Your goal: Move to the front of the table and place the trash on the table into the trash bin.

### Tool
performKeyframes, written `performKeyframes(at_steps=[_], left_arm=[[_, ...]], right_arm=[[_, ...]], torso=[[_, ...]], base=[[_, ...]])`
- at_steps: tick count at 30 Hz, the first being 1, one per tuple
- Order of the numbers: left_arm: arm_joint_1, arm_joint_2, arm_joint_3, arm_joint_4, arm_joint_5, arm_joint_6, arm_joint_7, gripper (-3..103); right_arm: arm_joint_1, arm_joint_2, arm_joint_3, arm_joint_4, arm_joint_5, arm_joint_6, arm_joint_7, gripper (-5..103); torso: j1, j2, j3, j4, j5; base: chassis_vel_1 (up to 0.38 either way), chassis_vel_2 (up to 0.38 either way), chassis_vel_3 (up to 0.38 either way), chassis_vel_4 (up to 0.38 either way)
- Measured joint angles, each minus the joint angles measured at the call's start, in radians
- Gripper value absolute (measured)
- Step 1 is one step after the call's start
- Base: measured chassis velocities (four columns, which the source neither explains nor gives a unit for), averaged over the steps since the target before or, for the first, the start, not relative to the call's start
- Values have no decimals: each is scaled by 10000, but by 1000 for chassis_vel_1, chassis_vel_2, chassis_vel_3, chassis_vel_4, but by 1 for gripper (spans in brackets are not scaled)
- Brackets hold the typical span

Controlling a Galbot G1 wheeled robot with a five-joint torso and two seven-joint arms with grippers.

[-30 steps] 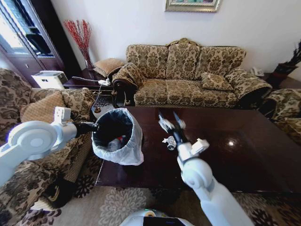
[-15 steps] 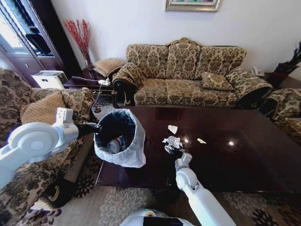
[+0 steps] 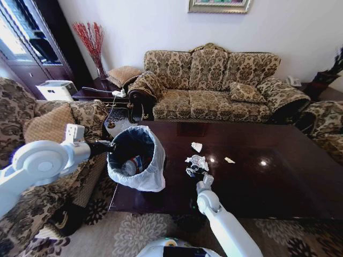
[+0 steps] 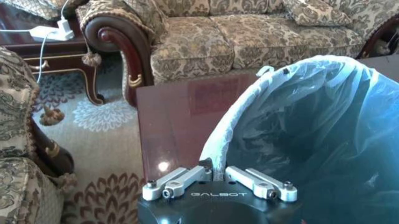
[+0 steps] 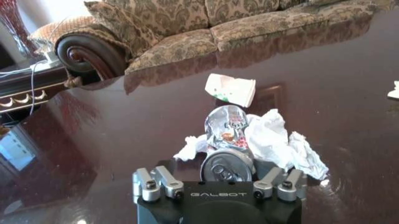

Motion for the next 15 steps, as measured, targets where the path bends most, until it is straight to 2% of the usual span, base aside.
performKeyframes(at_steps=[2, 3, 4, 7, 8, 10, 15], left_arm=[[0, 0, 0, 2, 0, 0, 5, 0], [-2, 0, 0, 9, -1, 0, 13, 0], [-3, -3, -1, 17, 0, 0, 15, 0], [-3, -14, 2, 51, 3, 0, 22, 0], [-3, -14, 2, 51, 3, 0, 22, 0], [-3, -14, 2, 63, 11, -2, 30, 0], [0, 19, 2, 78, 11, -6, 36, 0]], right_arm=[[26, 4, -8, -41, 20, -7, -3, 80], [48, 6, -15, -79, 37, -15, -7, 70], [57, 6, -17, -97, 52, -24, -12, 70], [65, -29, -24, -159, 199, -53, -24, 53], [65, -29, -24, -159, 199, -53, -24, 53], [67, -45, -14, -208, 263, -34, -28, 46], [-104, -192, 70, -51, 347, 34, -27, 45]], torso=[[0, 0, 0, -1, 0], [0, 0, 0, -1, 1], [0, 0, 0, -1, 1], [0, 0, 0, -1, -3], [0, 0, 0, -1, -3], [-1, 0, -1, 0, -2], [-2, 0, -1, -1, -1]], base=[[0, 0, 0, 0], [0, 0, 0, 0], [0, 0, 0, 0], [0, 0, 0, 0], [0, 0, 0, 0], [0, 0, 0, 0], [0, 0, 0, 0]])
